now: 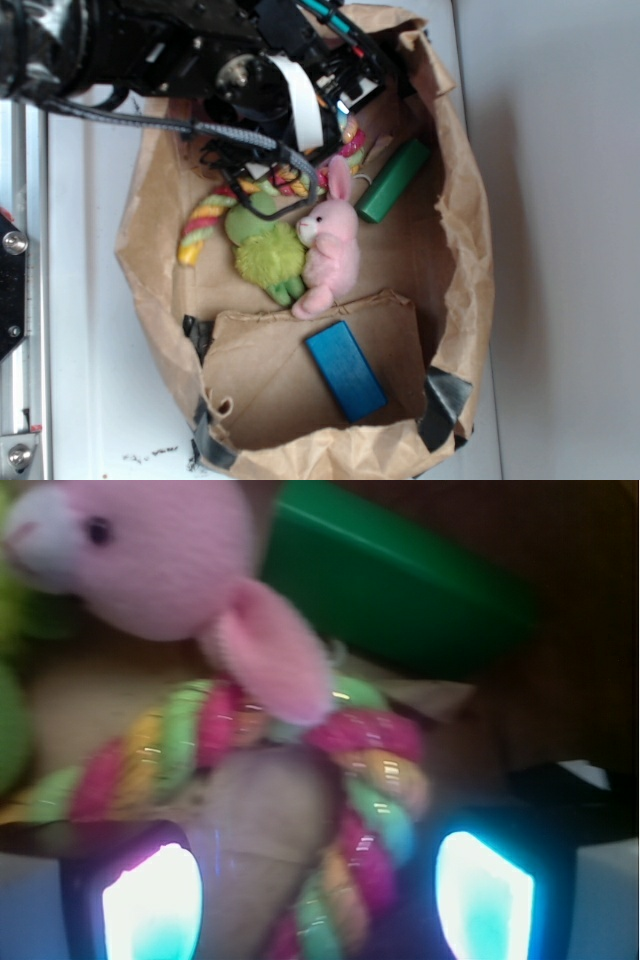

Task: Grab the multicolored rope.

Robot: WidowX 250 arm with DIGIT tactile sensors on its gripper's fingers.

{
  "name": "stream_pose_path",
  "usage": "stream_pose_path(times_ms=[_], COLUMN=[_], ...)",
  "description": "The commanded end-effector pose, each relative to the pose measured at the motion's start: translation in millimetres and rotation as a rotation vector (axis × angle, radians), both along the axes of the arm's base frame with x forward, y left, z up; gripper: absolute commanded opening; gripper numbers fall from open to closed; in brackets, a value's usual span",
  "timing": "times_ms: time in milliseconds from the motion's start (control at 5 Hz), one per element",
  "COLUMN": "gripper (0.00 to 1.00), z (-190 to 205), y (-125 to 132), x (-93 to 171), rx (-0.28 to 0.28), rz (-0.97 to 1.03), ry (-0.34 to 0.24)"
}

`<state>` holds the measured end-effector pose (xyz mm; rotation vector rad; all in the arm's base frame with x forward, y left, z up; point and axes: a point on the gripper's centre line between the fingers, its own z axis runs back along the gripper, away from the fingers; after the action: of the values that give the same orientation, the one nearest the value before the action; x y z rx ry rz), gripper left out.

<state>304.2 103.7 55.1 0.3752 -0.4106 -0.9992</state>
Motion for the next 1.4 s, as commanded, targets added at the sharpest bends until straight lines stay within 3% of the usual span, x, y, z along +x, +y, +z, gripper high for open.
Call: stream_pose_path(times_ms=[0,400,800,1200], gripper=[1.00,1.00,1.00,1.00], z=[8.1,6.1,1.7,0.6], y=[4.8,-0.6,-9.2,-11.5], x=[18.6,19.3,15.2,11.7], rx=[0.015,0.018,0.019,0.002], rz=[0.026,0.001,-0.053,-0.055], ry=[-0.041,-0.031,0.059,0.053])
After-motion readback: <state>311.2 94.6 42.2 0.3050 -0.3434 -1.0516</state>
